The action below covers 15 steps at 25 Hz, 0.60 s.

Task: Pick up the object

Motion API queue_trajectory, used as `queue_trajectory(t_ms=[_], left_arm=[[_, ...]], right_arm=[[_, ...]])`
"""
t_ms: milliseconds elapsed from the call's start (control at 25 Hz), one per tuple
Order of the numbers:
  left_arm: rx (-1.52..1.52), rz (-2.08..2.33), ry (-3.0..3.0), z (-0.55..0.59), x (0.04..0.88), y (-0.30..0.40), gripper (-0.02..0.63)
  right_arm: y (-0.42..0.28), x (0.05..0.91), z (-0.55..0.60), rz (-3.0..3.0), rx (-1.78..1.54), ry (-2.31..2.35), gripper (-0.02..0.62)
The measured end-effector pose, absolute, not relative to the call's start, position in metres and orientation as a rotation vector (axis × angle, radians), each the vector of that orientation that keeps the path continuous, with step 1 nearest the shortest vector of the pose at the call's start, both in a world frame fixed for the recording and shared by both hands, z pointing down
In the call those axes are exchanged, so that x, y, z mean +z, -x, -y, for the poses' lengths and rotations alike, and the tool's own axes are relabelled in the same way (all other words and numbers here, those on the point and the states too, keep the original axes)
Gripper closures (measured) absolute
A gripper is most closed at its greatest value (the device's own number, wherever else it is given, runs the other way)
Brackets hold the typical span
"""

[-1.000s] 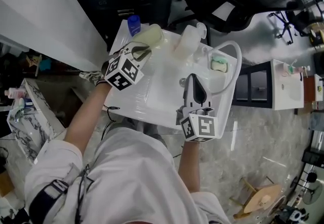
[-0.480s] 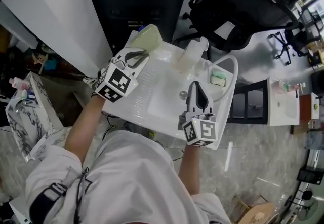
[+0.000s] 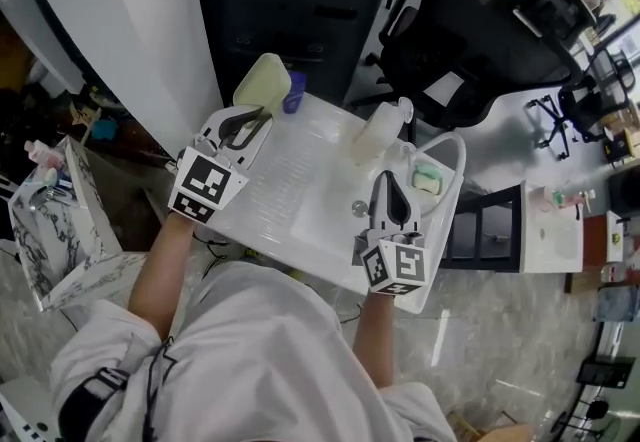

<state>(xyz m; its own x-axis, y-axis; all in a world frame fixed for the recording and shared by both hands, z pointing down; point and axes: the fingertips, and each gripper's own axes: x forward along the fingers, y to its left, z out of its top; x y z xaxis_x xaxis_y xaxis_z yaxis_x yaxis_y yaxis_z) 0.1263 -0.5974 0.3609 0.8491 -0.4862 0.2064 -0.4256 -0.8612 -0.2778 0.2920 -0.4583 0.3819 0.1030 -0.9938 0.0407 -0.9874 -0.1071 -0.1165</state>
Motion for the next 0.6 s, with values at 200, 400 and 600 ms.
queue_trajectory(t_ms=[200, 400, 600], left_arm=[[-0.281, -0.783, 2.801, 0.593, 0.341, -0.107, 0.546], [-0.224, -0.78, 2.811, 0.587, 0.333, -0.103, 0.548], [-0.198, -0.799, 2.821, 0.586, 0.33, -0.102, 0.548]], right_arm=[[-0.294, 0.379, 0.454, -2.064, -0.154, 2.296, 0.589], [-0.303, 0.378, 0.449, -2.044, -0.148, 2.339, 0.591], [-0.305, 0.374, 0.446, -2.039, -0.125, 2.351, 0.592]])
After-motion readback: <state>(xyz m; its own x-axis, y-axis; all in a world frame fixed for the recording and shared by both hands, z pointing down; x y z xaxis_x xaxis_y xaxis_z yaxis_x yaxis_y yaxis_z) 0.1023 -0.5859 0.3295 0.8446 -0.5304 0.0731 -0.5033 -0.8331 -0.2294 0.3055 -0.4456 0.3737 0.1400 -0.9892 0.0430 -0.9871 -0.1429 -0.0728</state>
